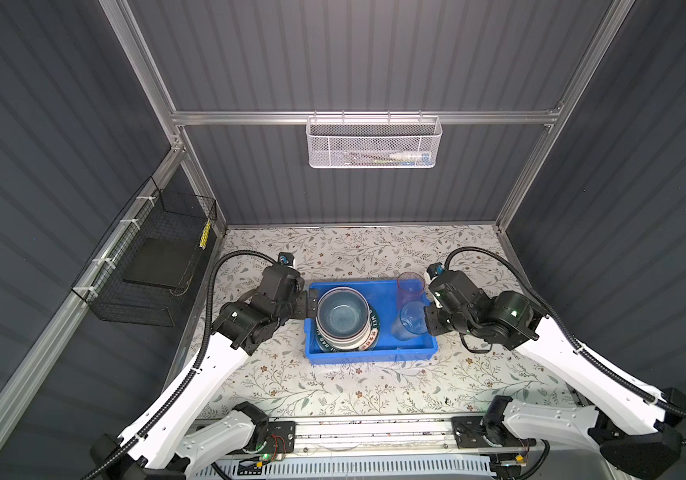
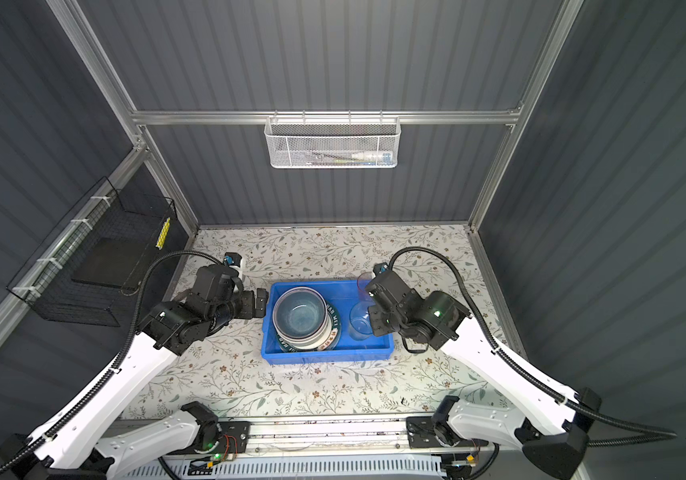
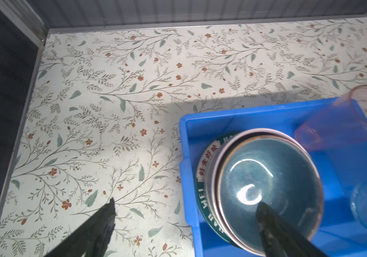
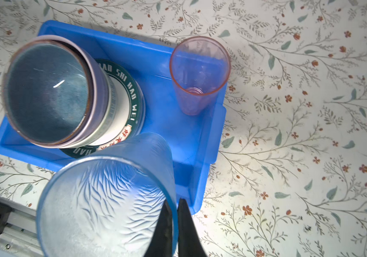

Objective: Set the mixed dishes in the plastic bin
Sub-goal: 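Lower the glass cup into the bin beside the pink cup and release with right gripper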

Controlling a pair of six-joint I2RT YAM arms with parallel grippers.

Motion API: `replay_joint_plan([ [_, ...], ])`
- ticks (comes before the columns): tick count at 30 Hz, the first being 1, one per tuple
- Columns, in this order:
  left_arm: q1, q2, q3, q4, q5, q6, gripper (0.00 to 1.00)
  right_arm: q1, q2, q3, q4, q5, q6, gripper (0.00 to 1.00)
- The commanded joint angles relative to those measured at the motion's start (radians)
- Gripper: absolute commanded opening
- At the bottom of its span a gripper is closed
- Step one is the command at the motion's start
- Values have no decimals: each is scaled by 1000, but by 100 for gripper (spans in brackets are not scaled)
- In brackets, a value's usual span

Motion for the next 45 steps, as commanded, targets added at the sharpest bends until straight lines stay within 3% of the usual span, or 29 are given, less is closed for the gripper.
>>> replay_joint_plan([
  [1,38,-18,-47,57,10,32,100,-36,-24,-24,-17,0,37,0],
  [12,52,-16,-104,66,-56,49,100,-97,56,-119,-23,-18,29,0],
  [25,62,-13,-97,60,-59,47,100,-108,174,-115,-39,-44,14,0],
  [33,68,-3,-98,61,-60,48,100,-118,188,-142,-11,-66,9,7],
  [37,71,4,-101,64,-59,46,100,-119,180,-140,-13,-69,6,20],
  [39,74,9,-102,68,-55,46,100,-120,170,-134,-14,-62,7,33],
  [45,80,46,-94,82,-43,45,100,-124,116,-114,-14,-58,0,52],
])
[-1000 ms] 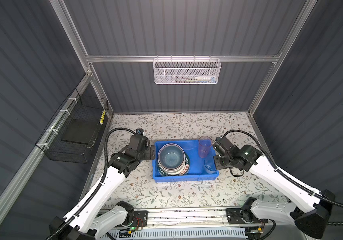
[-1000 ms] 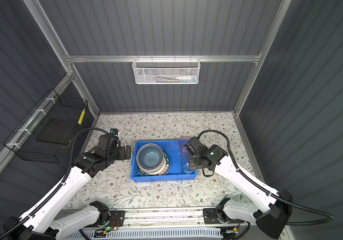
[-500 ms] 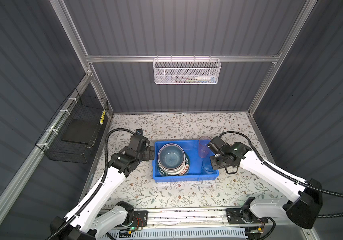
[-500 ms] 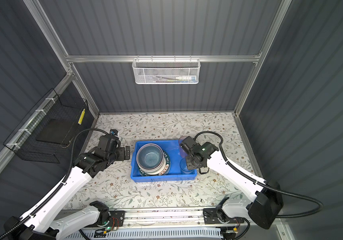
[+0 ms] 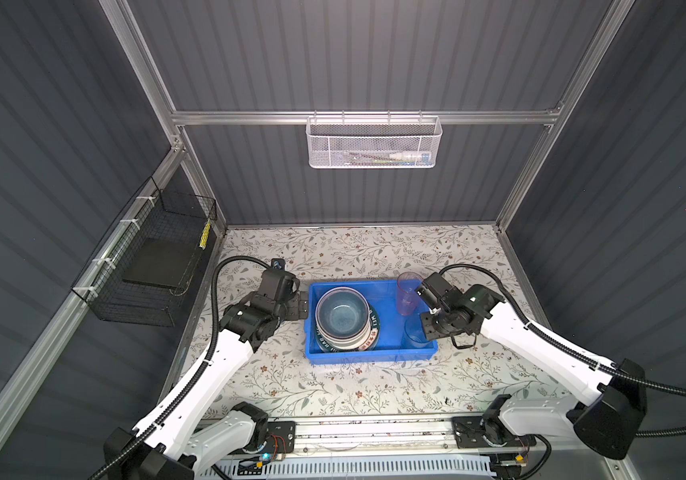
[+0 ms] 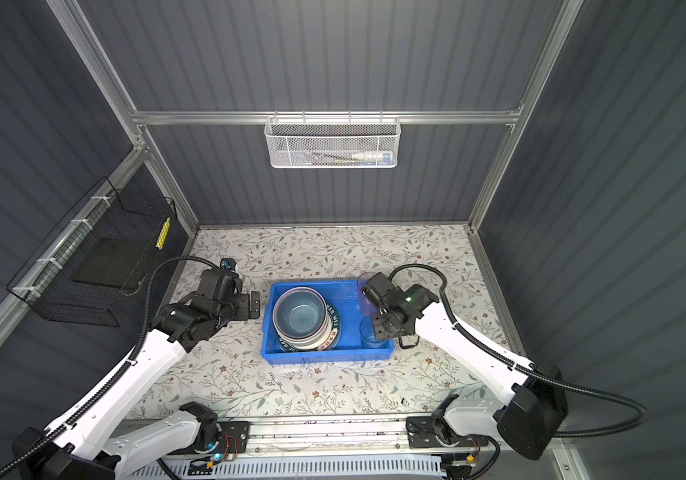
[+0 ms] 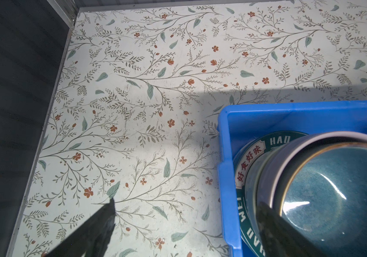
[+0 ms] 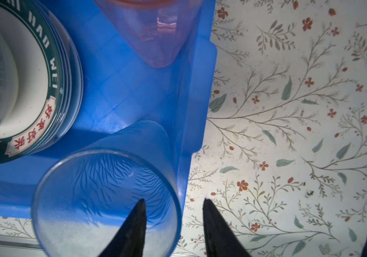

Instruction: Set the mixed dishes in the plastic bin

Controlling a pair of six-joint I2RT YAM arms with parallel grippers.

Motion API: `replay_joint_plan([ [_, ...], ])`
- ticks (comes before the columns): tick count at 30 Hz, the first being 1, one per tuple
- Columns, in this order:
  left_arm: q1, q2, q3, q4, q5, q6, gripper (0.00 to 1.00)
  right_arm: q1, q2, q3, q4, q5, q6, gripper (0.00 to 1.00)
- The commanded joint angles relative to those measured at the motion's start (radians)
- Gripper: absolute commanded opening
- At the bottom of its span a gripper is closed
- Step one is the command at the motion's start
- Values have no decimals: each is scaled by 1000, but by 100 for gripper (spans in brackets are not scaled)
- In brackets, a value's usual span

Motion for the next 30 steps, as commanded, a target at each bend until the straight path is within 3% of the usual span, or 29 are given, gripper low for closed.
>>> replay_joint_plan([
  [1,9,17,11,20,6,6,100,-6,-50,22,-20,18,-10,57],
  [8,29,70,57,48,-56,44,100,-33,-161,54,46,32,-77,80],
  [12,86,123,79,96,-82,81,100,-118,-255,15,210,45,-136,99],
  [24,314,225,-140,539,-20,142,100,-434,-388,-306,774,199,-333,99],
  [30,364,252,-361,914,6,203,100,-641,-285,-545,1154,131,-321,99],
])
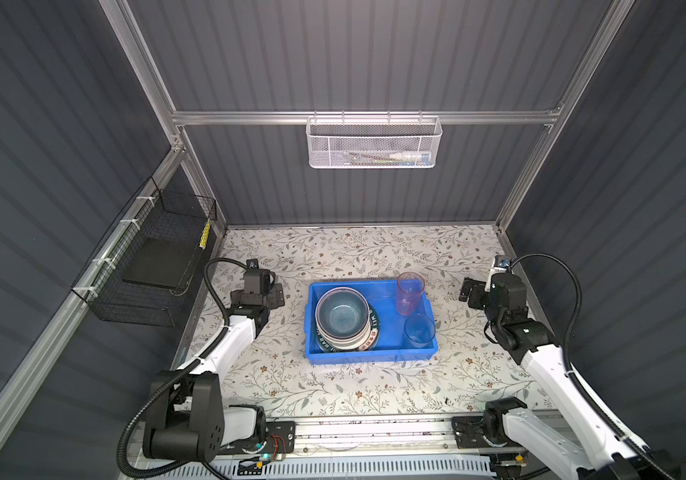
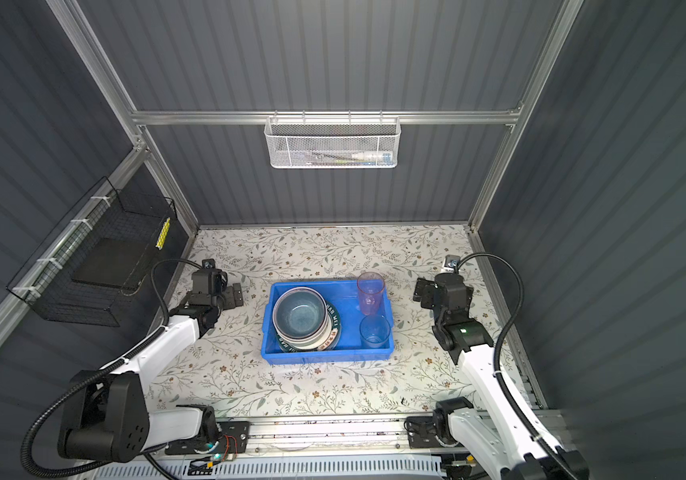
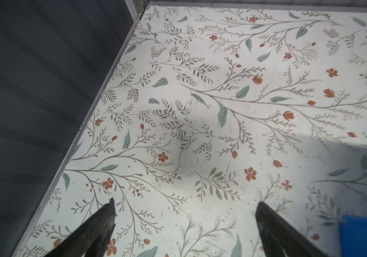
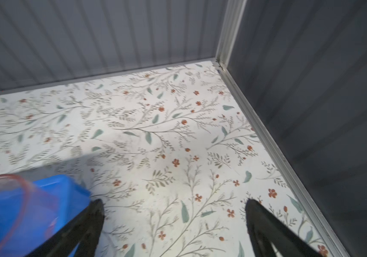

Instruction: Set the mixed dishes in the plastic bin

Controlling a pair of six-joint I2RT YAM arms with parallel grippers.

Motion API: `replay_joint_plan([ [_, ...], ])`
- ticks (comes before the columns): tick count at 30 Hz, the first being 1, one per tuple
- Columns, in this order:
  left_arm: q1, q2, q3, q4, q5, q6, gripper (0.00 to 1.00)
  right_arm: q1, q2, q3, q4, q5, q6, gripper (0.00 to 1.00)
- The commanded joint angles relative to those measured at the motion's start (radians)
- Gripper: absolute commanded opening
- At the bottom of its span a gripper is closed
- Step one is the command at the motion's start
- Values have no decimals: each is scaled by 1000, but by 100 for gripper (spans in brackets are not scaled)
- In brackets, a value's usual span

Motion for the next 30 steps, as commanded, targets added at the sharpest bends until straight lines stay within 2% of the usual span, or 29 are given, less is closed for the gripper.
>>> replay_joint_plan([
  [1,22,24,-88,307,33,60,100,-85,76,-97,290,-14,-2,99],
  [5,44,107,-171,526,121,97,100,-89,201,-154,401,21,10,99],
  [7,44,160,-181,588,121,106,100,-89,264,-199,530,38,-2,99],
  [10,46,223,-185,655,122,124,100,-95,340,-205,629,56,-26,99],
  [11,47,238,-180,669,123,129,100,-97,350,-184,603,42,-32,99],
  [12,47,242,-174,661,133,131,100,-99,367,-191,656,20,-55,99],
  [15,48,279,-190,775,156,132,100,-102,397,-196,746,-18,-91,99],
  [19,50,416,-218,979,170,138,100,-111,427,-240,879,-60,-110,99],
  [21,49,397,-220,933,181,133,100,-117,475,-294,1042,-77,-113,99],
  [23,51,416,-220,976,166,133,100,-120,459,-292,998,-137,-116,99],
  [26,50,413,-218,965,168,130,100,-131,529,-339,1177,-189,-134,99],
  [28,50,413,-214,955,167,128,100,-134,501,-324,1095,-197,-126,99],
  [30,51,413,-214,957,167,129,100,-145,519,-322,1123,-213,-120,99],
])
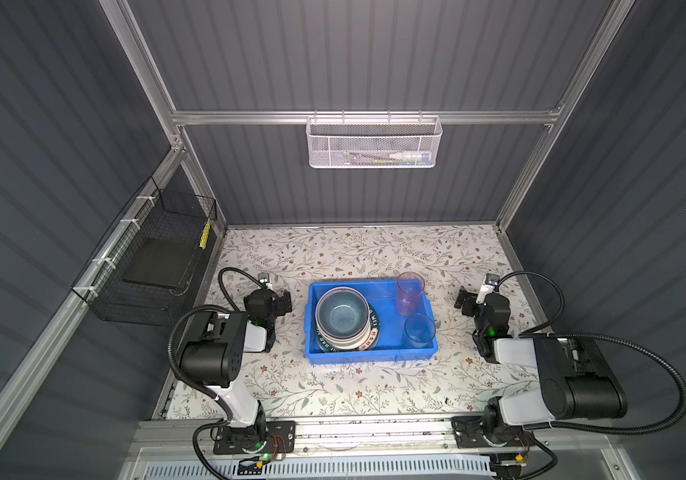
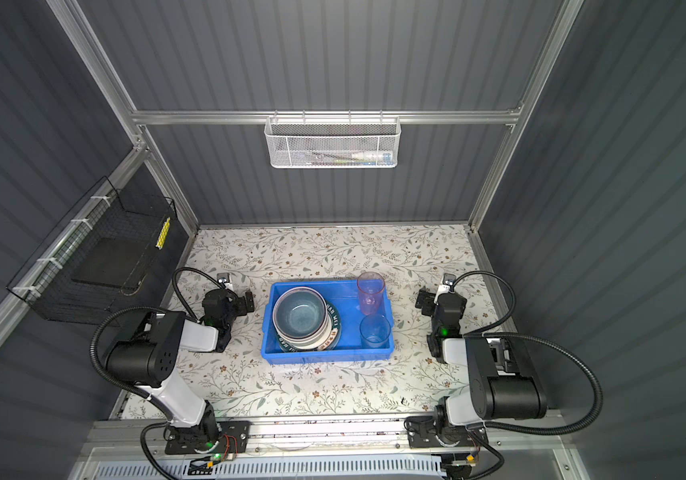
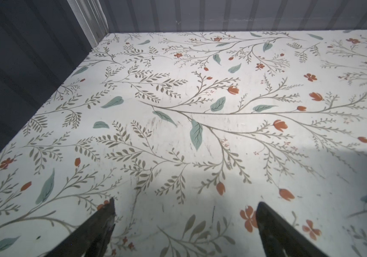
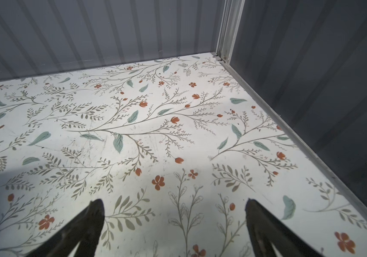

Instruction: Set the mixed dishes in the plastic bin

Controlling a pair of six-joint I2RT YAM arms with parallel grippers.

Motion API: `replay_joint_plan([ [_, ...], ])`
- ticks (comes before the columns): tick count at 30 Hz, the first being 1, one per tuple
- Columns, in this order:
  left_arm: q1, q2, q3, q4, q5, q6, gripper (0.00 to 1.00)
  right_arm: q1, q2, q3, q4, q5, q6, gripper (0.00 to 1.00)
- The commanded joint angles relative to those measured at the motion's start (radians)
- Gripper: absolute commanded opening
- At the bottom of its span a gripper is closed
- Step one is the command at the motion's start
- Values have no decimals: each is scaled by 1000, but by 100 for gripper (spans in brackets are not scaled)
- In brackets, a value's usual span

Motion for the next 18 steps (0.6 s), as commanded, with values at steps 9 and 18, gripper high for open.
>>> replay_joint_plan([
  [9,6,2,3,47,5,16,100,-14,-1,3,92,-45,-6,99],
  [18,7,2,2,47,5,16,100,-24,-2,7,84,-61,0,99],
])
